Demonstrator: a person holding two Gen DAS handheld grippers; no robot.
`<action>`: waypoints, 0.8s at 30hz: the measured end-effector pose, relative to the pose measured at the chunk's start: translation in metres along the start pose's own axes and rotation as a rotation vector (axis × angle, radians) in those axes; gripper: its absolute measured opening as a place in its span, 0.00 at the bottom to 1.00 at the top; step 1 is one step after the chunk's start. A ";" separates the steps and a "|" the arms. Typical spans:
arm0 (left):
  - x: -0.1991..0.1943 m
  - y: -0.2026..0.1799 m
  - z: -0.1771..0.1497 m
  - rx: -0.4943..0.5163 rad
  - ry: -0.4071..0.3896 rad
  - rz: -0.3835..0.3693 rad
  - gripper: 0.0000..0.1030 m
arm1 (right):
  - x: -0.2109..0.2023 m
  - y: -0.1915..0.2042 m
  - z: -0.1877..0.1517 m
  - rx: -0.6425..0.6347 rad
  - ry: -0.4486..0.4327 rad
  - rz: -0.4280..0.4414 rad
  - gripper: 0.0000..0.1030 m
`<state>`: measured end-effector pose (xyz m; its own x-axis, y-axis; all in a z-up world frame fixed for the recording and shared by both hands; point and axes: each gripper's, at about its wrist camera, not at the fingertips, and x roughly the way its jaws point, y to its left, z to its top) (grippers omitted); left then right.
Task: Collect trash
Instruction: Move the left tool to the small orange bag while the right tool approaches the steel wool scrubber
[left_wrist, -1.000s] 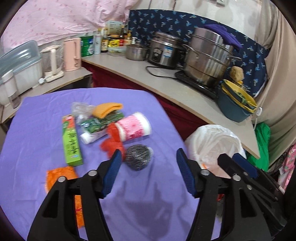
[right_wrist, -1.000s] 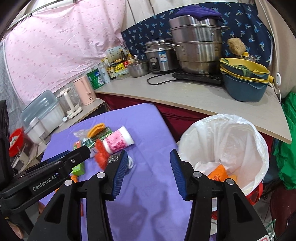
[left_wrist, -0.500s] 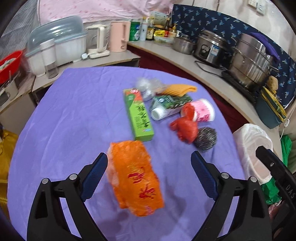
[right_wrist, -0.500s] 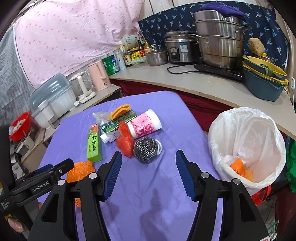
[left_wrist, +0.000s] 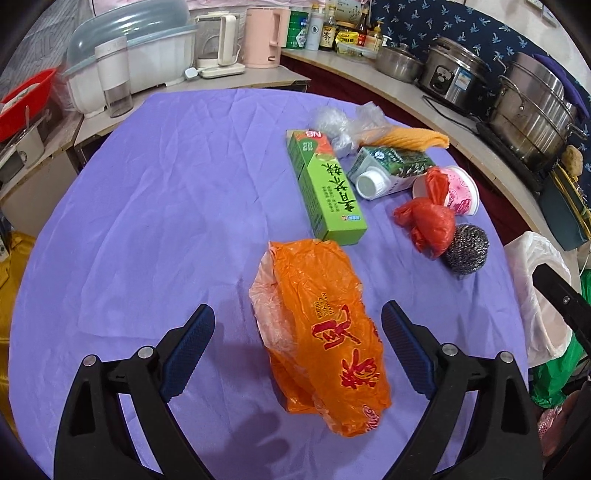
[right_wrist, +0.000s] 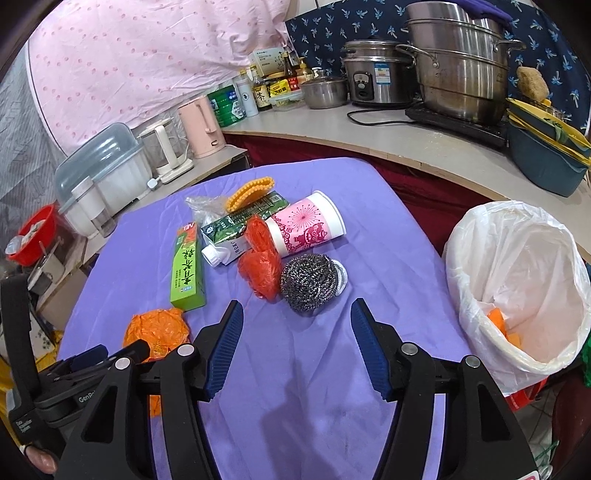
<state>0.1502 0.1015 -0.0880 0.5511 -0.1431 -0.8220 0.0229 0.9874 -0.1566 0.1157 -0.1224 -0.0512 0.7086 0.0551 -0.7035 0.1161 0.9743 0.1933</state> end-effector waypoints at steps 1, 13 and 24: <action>0.003 0.001 0.000 -0.002 0.007 0.001 0.85 | 0.003 0.001 0.000 0.000 0.003 0.001 0.57; 0.031 0.003 -0.004 -0.018 0.076 -0.021 0.85 | 0.059 0.002 0.008 0.003 0.048 -0.005 0.57; 0.041 -0.005 -0.004 0.007 0.086 -0.037 0.80 | 0.099 -0.007 0.016 0.021 0.065 -0.031 0.57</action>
<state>0.1693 0.0901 -0.1232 0.4758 -0.1842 -0.8601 0.0473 0.9818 -0.1841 0.1962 -0.1271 -0.1107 0.6576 0.0396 -0.7523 0.1528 0.9709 0.1846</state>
